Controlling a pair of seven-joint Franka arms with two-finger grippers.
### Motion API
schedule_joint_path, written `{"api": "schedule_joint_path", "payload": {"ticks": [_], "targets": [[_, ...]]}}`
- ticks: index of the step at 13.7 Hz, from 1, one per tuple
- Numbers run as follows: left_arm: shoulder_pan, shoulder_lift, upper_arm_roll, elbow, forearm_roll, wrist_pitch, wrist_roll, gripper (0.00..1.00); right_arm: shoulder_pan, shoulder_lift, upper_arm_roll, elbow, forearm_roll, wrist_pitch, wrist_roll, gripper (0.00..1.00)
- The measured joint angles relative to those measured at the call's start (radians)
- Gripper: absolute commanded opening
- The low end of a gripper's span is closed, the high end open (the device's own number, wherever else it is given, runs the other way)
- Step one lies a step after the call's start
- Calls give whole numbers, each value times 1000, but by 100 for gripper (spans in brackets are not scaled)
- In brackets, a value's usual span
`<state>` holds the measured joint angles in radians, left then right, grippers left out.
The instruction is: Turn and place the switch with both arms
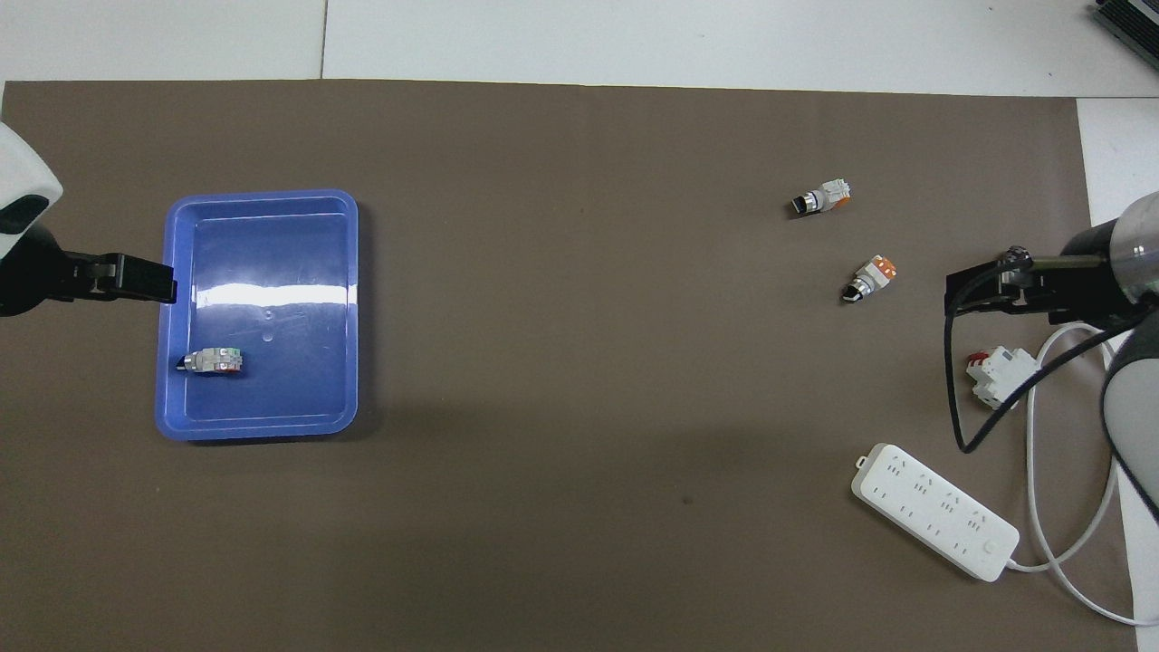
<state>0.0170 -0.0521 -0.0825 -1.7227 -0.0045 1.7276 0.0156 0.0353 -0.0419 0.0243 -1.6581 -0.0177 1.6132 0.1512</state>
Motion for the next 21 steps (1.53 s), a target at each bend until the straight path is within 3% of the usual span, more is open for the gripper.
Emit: {"api": "schedule_joint_path", "payload": {"ticks": [4,8,12,17,21], "targets": [[0,0,0,0,0,0,0,100,0,0,0,0,0,0,-11,100],[0,0,0,0,0,0,0,100,-2,0,0,0,0,3,-168,100],[0,0,0,0,0,0,0,100,-2,0,0,-2,0,15,-472,100],[0,0,0,0,0,0,0,100,-5,6,-1,-57,25,119,-909,100],[0,0,0,-1,0,0,0,100,-56,50,-4,-70,102,141,-1228,100]]}}
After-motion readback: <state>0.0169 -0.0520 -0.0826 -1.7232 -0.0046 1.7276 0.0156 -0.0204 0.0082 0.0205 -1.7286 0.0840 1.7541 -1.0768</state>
